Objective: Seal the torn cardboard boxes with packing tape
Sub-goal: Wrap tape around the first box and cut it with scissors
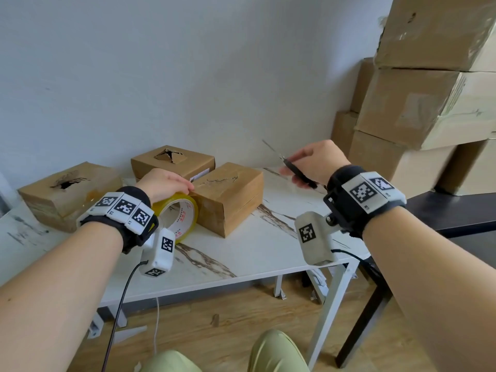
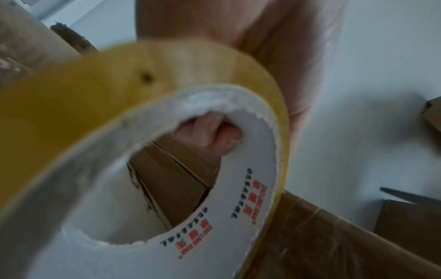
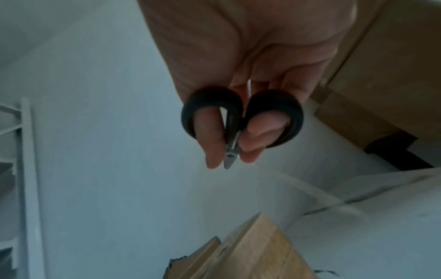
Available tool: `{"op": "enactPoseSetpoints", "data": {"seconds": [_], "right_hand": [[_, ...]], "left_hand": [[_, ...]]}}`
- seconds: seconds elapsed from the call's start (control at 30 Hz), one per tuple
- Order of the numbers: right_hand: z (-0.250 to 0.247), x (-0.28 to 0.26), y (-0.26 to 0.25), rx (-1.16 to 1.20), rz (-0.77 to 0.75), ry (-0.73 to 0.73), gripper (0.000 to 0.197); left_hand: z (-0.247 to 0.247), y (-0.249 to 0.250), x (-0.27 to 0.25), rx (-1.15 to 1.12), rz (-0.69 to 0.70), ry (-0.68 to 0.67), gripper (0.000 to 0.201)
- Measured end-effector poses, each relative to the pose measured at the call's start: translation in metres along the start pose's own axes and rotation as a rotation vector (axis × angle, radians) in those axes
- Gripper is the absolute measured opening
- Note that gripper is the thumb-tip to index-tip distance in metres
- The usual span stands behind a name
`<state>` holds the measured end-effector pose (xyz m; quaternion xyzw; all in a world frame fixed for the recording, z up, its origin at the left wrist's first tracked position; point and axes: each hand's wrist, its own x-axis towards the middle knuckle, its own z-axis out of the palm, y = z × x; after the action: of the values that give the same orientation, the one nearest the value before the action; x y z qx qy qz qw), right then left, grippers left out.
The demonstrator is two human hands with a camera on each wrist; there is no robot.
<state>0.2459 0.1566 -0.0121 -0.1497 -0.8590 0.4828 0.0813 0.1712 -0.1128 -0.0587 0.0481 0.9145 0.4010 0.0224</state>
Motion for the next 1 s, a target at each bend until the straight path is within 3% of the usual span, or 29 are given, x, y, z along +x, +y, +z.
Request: {"op": "enactPoseSetpoints", "data": {"seconds": [0.23, 0.47, 0.8, 0.9, 1.0], "right_hand": [[0.002, 0.014, -0.014, 0.087, 0.038, 0.077, 0.012], [0.017, 0.022, -0.025, 0.131, -0.046, 0.021, 0.020], [-0.013, 0.053, -0.005, 0.112, -0.019, 0.420, 0.021], [-0.016, 0.055, 0.002, 0.070, -0.015, 0.375, 0.028], [-0.010, 0.048, -0.002, 0.133, 0.038, 0.237, 0.041]], "left_hand": [[0.001, -0.003, -0.001, -0.020, 0.025, 0.014, 0.017], [-0.001, -0.007, 0.001, -0.061, 0.042, 0.010, 0.019], [-0.002, -0.009, 0.006, -0.023, 0.075, -0.009, 0.020], [0.001, -0.005, 0.009, 0.014, 0.094, -0.006, 0.019], [0.001, -0.004, 0.009, 0.021, 0.096, -0.009, 0.018]]}}
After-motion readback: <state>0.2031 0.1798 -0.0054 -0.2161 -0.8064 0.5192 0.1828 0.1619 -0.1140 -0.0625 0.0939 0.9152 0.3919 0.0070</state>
